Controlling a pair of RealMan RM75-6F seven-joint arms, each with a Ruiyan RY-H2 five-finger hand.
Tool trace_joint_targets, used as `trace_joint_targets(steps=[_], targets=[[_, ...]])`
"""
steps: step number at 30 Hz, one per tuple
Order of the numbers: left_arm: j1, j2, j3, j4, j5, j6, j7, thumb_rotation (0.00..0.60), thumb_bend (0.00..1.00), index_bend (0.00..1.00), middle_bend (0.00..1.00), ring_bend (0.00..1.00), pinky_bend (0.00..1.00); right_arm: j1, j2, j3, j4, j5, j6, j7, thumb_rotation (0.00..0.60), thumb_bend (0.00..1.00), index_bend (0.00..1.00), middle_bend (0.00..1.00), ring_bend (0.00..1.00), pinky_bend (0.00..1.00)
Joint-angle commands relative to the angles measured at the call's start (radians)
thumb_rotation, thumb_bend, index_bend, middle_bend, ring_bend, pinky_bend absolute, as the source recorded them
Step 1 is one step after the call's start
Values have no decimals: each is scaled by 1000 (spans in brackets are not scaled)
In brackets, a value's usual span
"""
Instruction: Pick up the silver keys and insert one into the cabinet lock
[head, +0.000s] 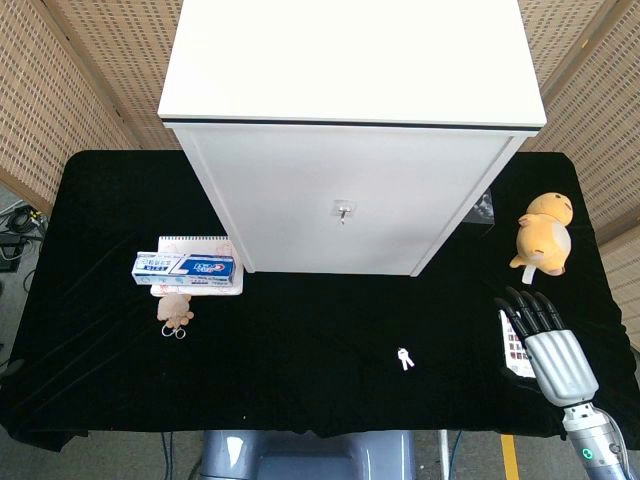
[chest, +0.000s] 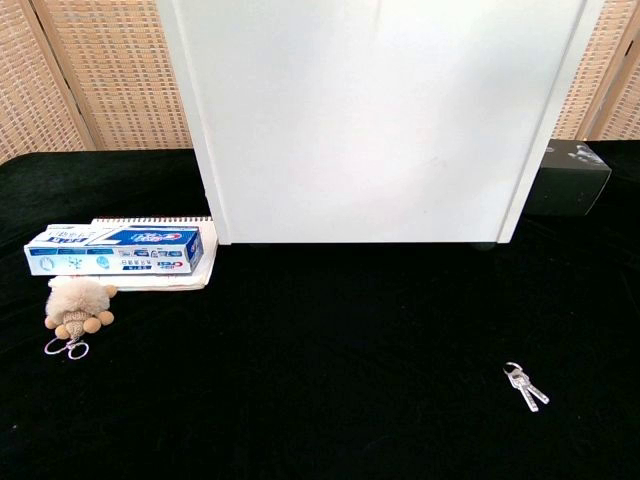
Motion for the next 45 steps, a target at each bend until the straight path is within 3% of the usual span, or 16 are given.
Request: trace_joint_targets(steps=[1,6,8,11,13,16,18,25,36,45], targets=[[0,0,0,0,0,0,0,600,0,0,0,0,0,-2,0,1,0,-1,-6,-5,600,0,82,0,0,0],[1,0,0,0,1,1,-3,600,0,0,0,0,0,0,-5,1,1,-2,-32,-18,600,0,77,2,0,3],[1,0,0,1,1,1,-2,600,0,0,0,0,0,4,-9,2,3,-1,-44,-23,600,0,83,78,21,60],[-1,-2,-2,3,-2,-4,0,600,0,0,0,0,0,26,-31,10,20,-9,-77,-26,600,0,122,357,262,359],[-4,-4,-5,3,-7,-10,5,600,0,0,0,0,0,59,-65,19,63,-39,-108,-27,600,0,173,536,483,660],[-12,-7,-9,2,-17,-24,15,600,0,0,0,0,0,120,-113,20,144,-106,-162,-19,600,2,236,657,619,860],[-18,-10,-11,1,-27,-39,25,600,0,0,0,0,0,163,-144,17,190,-144,-204,2,600,22,272,698,660,909],[-38,-22,-25,3,-74,-84,58,600,0,0,0,0,0,287,-236,-3,283,-248,-319,39,600,195,341,755,716,959],[-57,-33,-32,12,-103,-128,77,600,0,0,0,0,0,422,-349,0,325,-270,-512,-38,600,257,427,787,743,965],[-61,-32,-30,18,-103,-137,70,600,0,0,0,0,0,450,-428,-15,474,-309,-477,-109,600,290,479,794,749,965]])
